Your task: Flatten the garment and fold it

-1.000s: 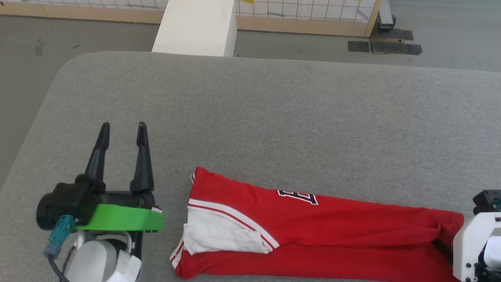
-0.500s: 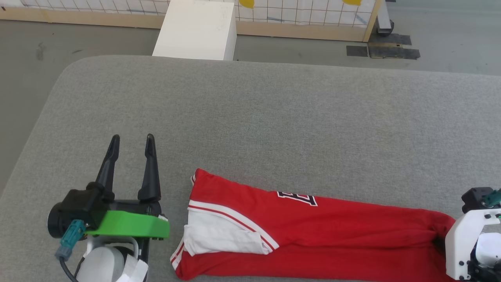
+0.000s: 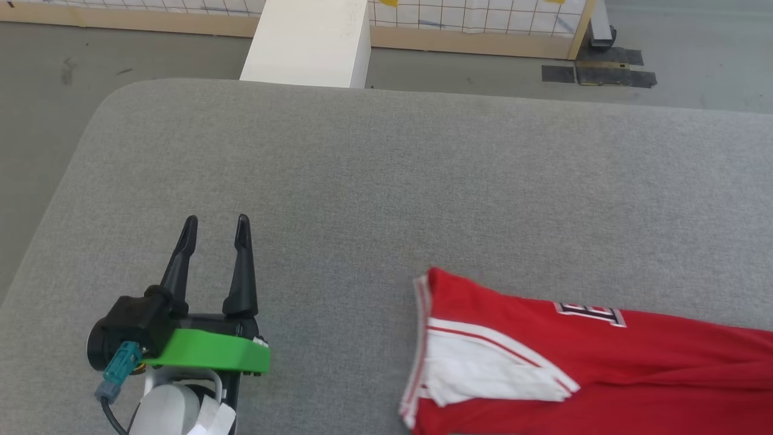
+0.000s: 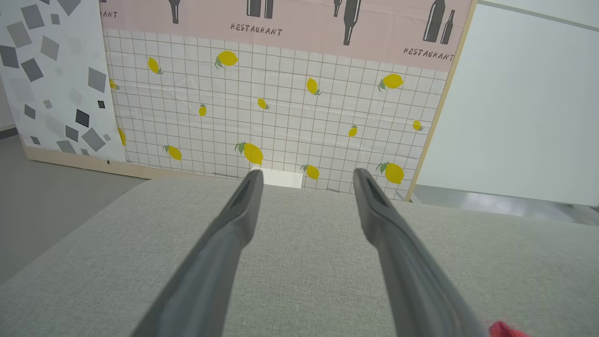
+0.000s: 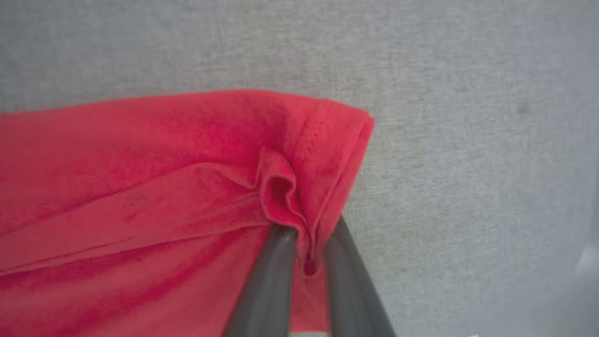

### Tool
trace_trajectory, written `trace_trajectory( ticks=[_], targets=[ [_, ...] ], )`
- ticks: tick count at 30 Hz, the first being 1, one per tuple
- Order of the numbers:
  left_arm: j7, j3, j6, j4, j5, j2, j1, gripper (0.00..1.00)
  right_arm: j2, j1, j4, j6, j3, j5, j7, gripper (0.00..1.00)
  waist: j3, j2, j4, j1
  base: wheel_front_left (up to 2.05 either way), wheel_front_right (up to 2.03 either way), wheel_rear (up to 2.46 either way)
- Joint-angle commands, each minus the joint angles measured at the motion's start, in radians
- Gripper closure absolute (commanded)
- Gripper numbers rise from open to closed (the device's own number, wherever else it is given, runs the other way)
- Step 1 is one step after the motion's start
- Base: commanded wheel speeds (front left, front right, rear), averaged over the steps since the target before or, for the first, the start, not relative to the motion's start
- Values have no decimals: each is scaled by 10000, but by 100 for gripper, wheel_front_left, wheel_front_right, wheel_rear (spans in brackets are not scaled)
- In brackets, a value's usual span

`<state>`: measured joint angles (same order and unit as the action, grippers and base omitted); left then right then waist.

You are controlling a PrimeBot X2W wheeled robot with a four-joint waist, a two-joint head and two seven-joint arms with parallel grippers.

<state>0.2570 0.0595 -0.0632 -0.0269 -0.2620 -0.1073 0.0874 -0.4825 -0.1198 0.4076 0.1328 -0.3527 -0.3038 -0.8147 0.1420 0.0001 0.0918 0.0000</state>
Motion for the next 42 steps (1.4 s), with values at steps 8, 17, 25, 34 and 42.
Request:
trace_trajectory(
  ticks=[8, 17, 25, 34, 42],
  targets=[
    [47, -201, -159, 59, 240, 141, -150, 0, -80, -469, 13, -21, -36, 911, -10, 100, -135, -1, -76, 0, 0, 0, 0],
    [47, -521, -217, -67, 220, 284, -453, 0, -139, 504, -3651, -21, 2195, -862, -2291, 100, -576, -1, -287, 0, 0, 0, 0],
    [47, -624, -319, -62, 194, 359, -517, 0, 721, 941, -6041, -21, 3784, -1925, -3321, 100, -710, -1, -217, 0, 0, 0, 0],
    [47, -718, -404, -104, 148, 434, -624, 0, 1981, 20, -5606, -21, 5676, -1967, -2432, 100, -582, -1, 180, 0, 0, 0, 0],
    [47, -753, -457, -86, 104, 490, -600, 0, 2906, -967, -4379, -21, 6717, -1871, -1506, 100, -339, -1, 590, 0, 0, 0, 0]
  ],
)
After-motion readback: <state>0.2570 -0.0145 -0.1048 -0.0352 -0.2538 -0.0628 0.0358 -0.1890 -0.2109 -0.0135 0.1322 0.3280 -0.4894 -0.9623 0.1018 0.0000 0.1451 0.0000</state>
